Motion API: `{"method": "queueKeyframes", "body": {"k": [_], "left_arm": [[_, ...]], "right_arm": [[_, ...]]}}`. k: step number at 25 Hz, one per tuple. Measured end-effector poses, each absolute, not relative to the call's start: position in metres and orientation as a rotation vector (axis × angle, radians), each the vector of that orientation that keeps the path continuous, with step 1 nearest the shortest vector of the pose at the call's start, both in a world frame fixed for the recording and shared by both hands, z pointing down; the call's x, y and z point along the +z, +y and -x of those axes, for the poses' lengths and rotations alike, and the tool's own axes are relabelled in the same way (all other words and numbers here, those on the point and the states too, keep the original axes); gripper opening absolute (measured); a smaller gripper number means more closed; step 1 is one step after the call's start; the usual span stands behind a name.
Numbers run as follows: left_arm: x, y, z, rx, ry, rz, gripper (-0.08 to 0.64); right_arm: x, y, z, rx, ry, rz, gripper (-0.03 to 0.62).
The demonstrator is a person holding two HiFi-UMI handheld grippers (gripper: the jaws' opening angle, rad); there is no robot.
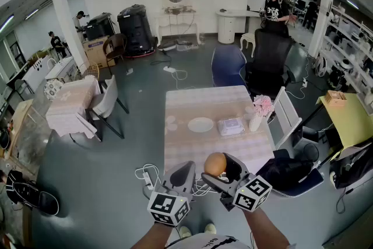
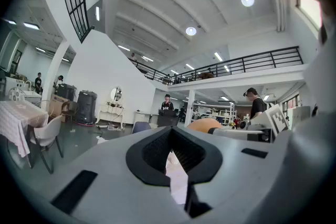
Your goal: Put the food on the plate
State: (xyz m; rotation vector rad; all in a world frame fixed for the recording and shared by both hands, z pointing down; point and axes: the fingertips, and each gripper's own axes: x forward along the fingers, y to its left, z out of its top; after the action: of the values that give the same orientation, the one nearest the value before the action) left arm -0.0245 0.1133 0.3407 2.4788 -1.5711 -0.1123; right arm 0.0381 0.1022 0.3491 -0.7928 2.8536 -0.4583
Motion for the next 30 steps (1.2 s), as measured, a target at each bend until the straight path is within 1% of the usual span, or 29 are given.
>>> {"method": "queueKeyframes", "body": {"k": [22, 30], "left_arm": [[0.341, 0.100, 0.020, -0.092, -1.610, -2.470, 0.008], [0.347, 0.099, 0.006, -0.087, -1.634, -2.453, 0.008]], "right_arm": [[0.341, 0.085, -0.062, -0.462, 2.801, 0.827, 0.413], [0.350, 0.082, -0.076, -0.476, 2.802, 0.831, 0.413]]}}
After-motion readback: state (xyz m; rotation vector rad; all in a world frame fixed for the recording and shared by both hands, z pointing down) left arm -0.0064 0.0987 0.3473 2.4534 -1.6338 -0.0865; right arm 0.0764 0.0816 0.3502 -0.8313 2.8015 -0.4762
